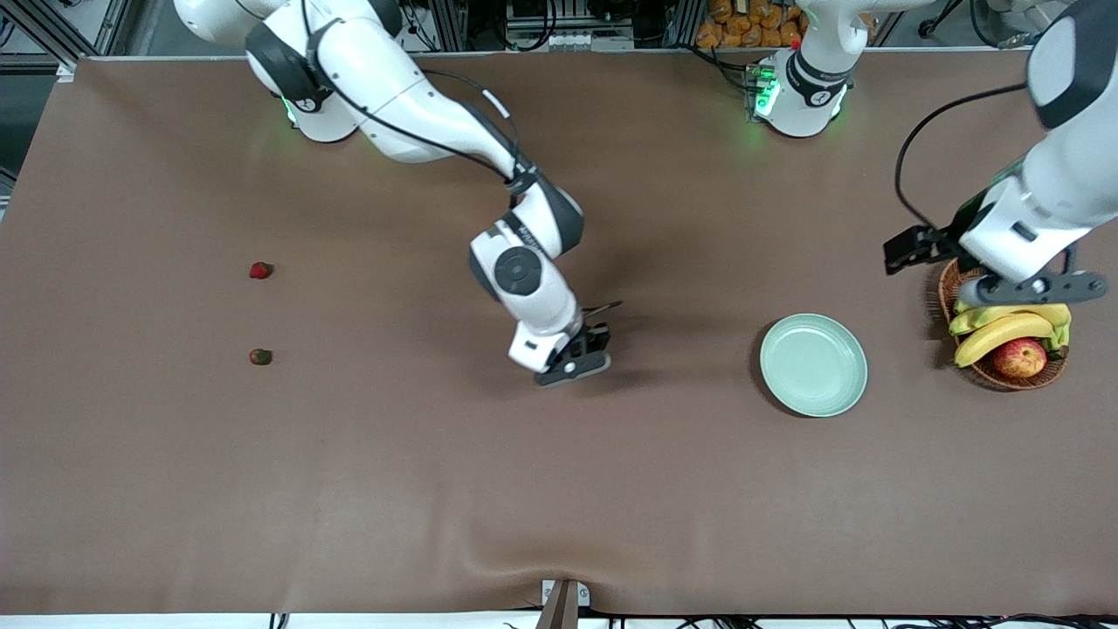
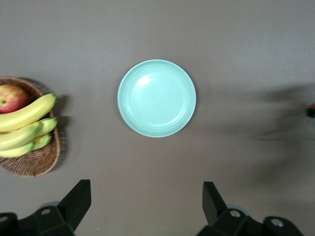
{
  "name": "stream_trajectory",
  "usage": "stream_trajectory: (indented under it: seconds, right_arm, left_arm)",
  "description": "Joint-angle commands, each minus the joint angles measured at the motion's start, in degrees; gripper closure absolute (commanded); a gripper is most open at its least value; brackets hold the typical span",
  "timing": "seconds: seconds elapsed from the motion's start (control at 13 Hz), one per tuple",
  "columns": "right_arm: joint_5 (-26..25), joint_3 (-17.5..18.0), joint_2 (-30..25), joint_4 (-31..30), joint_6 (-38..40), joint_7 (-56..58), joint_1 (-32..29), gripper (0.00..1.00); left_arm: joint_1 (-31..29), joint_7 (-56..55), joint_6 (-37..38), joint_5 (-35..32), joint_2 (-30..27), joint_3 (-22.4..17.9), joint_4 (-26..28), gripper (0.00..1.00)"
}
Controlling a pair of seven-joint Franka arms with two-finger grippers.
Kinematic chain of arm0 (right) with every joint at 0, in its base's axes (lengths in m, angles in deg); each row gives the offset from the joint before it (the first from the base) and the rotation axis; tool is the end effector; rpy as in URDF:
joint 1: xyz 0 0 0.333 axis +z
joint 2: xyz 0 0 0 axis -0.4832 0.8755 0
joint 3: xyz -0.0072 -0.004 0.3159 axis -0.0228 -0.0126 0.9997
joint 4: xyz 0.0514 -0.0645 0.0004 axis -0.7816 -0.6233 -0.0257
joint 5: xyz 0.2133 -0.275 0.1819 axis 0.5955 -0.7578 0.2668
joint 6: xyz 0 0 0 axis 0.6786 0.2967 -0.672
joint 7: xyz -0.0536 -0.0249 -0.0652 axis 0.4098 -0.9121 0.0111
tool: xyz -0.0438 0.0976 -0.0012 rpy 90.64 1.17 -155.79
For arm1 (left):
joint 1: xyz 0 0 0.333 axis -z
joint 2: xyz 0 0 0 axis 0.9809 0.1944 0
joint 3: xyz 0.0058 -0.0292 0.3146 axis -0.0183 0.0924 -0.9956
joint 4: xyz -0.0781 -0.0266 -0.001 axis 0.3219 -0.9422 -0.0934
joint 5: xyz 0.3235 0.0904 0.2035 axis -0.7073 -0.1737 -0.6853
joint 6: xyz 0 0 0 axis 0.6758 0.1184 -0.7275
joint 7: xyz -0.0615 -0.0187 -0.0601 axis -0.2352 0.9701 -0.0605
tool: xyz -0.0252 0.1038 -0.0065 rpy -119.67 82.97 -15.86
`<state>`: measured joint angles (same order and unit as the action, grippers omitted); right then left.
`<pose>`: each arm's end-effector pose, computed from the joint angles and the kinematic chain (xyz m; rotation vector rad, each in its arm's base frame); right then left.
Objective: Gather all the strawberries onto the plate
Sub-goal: 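Carry the strawberry to mid-table with the right gripper while the left gripper approaches, then grasp the strawberry with the left gripper while the right gripper withdraws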
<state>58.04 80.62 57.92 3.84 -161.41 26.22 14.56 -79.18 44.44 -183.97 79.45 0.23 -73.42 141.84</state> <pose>0.5609 0.5349 0.1887 -2.8524 -0.3636 -0.1725 0.5798 -0.0829 0.5401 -3.1355 0.0046 0.1084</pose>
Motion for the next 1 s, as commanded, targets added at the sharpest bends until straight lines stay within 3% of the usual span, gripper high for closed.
stream_trajectory:
  seconds: [0.0, 0.23, 0.54, 0.77, 0.92]
  right_arm:
    - [0.7, -0.5, -0.1, 2.8, 0.8, -0.4, -0.3, 0.00]
    - [0.8, -0.6, -6.8, -3.1, 3.9, -0.4, -4.2, 0.00]
    - [-1.2, -1.8, -18.0, -8.6, 19.7, -0.2, -12.4, 0.00]
    - [-4.0, -3.5, -26.8, -20.6, 22.7, 2.7, -17.4, 0.00]
    - [-4.6, -3.5, -32.1, -28.8, 23.3, 7.4, -24.2, 0.00]
  left_arm:
    - [3.1, -1.8, -3.7, 0.8, 5.9, 0.1, -0.9, 0.00]
    - [7.1, -9.3, -10.4, 1.0, 12.2, 0.1, -1.7, 0.00]
    - [15.8, -24.7, -17.1, 2.4, 21.8, 0.2, -4.4, 0.00]
    - [19.3, -32.4, -25.2, 3.6, 27.0, 0.4, -4.9, 0.00]
    - [22.7, -32.8, -29.7, 4.0, 30.1, 0.4, -4.9, 0.03]
